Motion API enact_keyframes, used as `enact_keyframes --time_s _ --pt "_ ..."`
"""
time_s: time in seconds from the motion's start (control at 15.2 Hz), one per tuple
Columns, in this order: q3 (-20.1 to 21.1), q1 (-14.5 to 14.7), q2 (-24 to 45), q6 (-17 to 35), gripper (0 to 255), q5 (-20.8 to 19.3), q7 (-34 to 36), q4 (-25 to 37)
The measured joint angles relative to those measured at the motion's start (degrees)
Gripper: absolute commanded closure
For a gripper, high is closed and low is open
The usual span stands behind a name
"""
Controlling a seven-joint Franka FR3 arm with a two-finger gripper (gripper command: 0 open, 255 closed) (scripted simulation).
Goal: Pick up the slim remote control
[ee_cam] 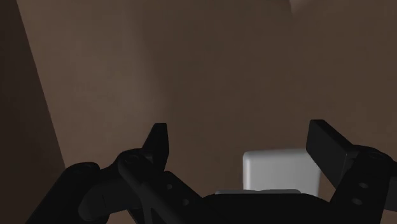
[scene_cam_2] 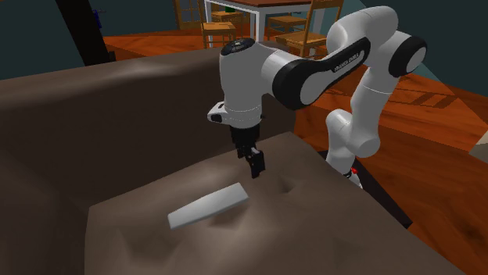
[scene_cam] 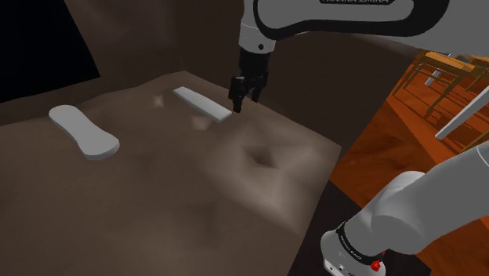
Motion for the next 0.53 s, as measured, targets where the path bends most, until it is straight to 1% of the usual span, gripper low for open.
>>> enact_keyframes --time_s 0.4,0.53 --pt "2.67 1.58 12.73 0.81 0 -4.47 4.33 13.26" --pt "3.20 2.40 17.37 -0.34 0 -6.38 5.53 19.32"
